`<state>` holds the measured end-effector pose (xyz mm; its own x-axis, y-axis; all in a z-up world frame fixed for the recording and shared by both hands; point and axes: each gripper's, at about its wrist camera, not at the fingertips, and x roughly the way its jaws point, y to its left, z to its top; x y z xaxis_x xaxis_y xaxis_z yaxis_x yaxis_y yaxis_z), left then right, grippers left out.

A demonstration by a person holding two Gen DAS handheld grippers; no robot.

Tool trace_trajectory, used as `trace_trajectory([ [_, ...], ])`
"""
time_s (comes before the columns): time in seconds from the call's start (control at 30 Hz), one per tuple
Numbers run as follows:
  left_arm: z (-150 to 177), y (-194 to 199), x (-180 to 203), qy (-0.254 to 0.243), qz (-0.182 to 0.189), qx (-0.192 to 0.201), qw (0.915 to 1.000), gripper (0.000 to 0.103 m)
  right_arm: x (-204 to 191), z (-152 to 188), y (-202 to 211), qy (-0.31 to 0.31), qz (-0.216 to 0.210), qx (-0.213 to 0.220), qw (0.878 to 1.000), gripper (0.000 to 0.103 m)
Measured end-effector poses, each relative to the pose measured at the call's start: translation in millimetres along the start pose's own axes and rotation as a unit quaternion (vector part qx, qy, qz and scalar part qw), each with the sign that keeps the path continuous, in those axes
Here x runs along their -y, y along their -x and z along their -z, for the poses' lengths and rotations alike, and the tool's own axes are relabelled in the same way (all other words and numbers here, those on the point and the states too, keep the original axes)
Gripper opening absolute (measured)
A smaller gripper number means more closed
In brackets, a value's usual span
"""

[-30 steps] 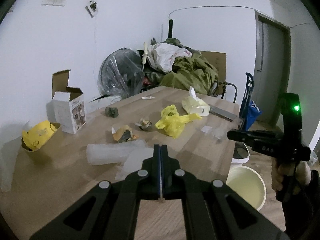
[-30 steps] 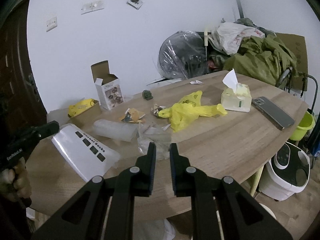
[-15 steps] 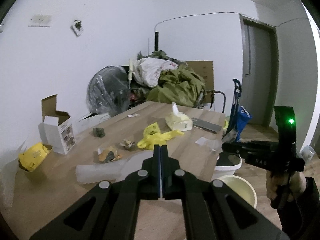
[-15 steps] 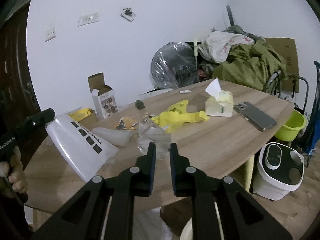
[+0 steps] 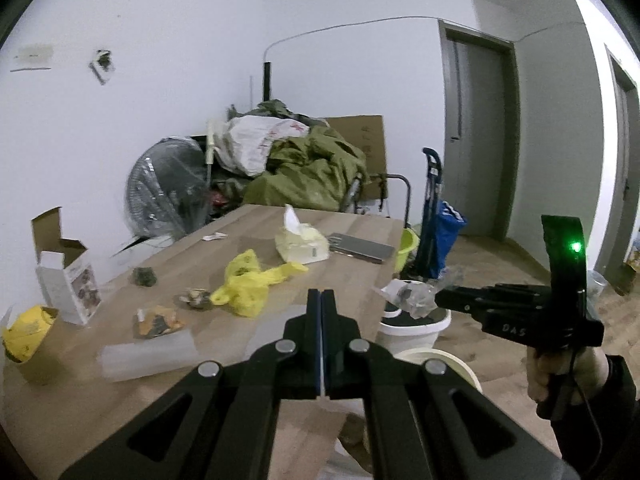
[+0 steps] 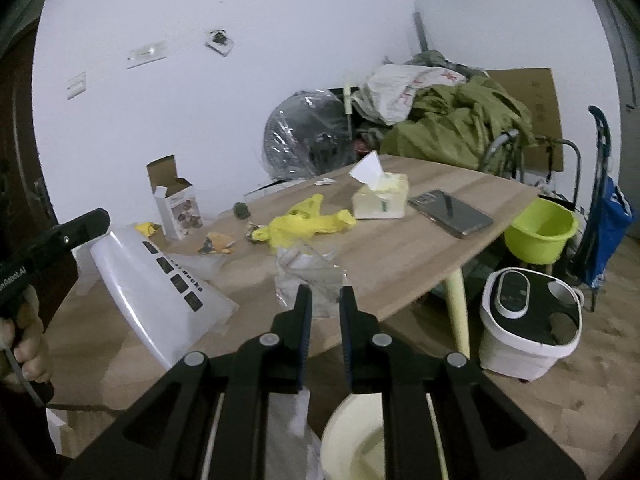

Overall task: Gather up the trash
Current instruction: 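Lift the socks bag off the table with the left tool, then carry the socks bag with the left tool over the cream bucket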

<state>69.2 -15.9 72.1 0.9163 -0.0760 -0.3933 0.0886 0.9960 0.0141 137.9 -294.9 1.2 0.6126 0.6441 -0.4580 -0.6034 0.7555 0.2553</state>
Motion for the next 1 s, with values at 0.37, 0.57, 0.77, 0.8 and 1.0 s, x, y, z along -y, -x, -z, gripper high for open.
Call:
trace_trajectory([
  [0.37, -0.4, -22.7, 34.1, -0.022, 0.047, -0.009, 0.9986, 0.000, 32.4, 21.1, 14.9, -0.024, 0.036, -0.009, 0.999, 0.013],
  [0.57, 6.3, -45.1, 52.0, -0.029, 0.075, -0.025, 0.9964, 0.000, 54.8, 43.5, 15.1, -0.038, 0.059, -0.034, 0.997, 0.013],
  [0.77, 12.5, -69.6, 67.5, -0.037, 0.098, -0.043, 0.9935, 0.000, 77.6, 73.7, 2.3, -0.056, 0.072, -0.076, 0.993, 0.013],
  [0.8, 13.7, -74.4, 69.7, -0.039, 0.101, -0.047, 0.9930, 0.000, 81.1, 78.9, -0.7, -0.061, 0.073, -0.083, 0.992, 0.013],
  [1.0, 21.5, -103.7, 82.1, -0.048, 0.118, -0.072, 0.9893, 0.000, 102.5, 100.5, -16.7, -0.083, 0.086, -0.113, 0.986, 0.023],
])
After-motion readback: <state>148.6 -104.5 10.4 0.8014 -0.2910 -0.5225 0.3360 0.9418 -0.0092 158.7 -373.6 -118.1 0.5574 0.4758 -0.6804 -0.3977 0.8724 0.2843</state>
